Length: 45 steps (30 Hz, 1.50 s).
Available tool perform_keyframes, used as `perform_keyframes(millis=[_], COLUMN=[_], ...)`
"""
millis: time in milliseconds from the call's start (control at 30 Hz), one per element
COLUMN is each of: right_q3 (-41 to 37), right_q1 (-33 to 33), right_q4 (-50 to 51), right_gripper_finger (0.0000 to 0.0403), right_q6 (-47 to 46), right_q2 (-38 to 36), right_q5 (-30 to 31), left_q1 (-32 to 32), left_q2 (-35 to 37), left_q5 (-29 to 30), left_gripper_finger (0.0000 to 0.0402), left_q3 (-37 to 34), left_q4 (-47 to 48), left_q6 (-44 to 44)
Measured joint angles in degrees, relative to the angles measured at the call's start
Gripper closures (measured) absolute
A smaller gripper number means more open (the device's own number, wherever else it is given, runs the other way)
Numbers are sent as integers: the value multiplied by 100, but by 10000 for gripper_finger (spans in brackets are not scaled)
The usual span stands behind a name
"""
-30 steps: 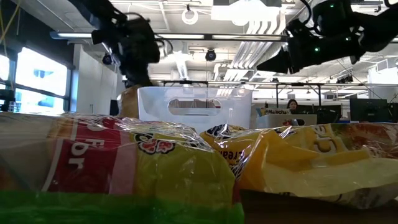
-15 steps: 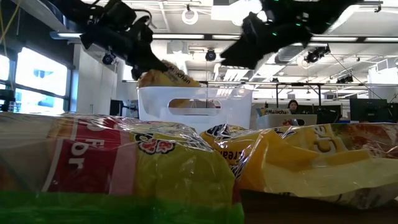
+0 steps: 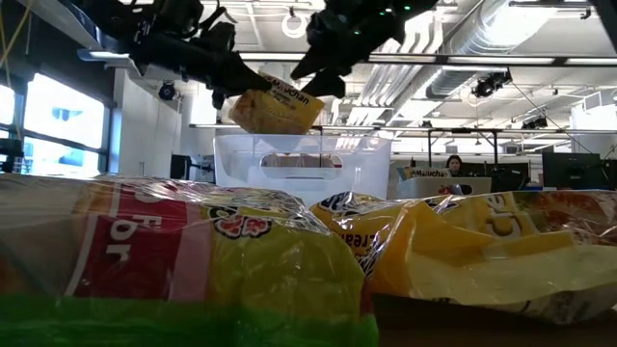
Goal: Sort Maruchan noodles
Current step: Put the yellow noodle pack into the black bin
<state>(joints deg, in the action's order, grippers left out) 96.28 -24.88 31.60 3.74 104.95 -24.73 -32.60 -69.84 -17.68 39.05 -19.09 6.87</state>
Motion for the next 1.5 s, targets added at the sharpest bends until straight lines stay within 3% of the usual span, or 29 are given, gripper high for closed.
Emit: perform_keyframes(millis=[267, 633, 833, 1100, 1267, 1500], right_q3=[1517, 2222, 2300, 2292, 2292, 2292], right_q1=[0, -167, -366, -362, -361, -287], right_q4=[984, 1517, 1705, 1857, 1700, 1748], right_gripper_finger=[123, 123, 123, 126, 160, 259], right_q6=[292, 1082, 1167, 1134, 872, 1018], right_q2=[965, 1134, 1201, 1510, 1510, 1510], right_q5=[100, 667, -249, -555, -551, -542], left_q1=[-1, 4, 4, -1, 4, 2], left_q2=[-4, -7, -7, -7, -7, -4], left_q5=[44, 20, 22, 326, 324, 321], left_gripper_finger=[401, 401, 401, 402, 401, 396], left_q3=[2, 2, 7, 9, 9, 9], left_q4=[-182, -192, -223, -378, -356, -364], left_q6=[-1, -101, -105, -96, -57, -2])
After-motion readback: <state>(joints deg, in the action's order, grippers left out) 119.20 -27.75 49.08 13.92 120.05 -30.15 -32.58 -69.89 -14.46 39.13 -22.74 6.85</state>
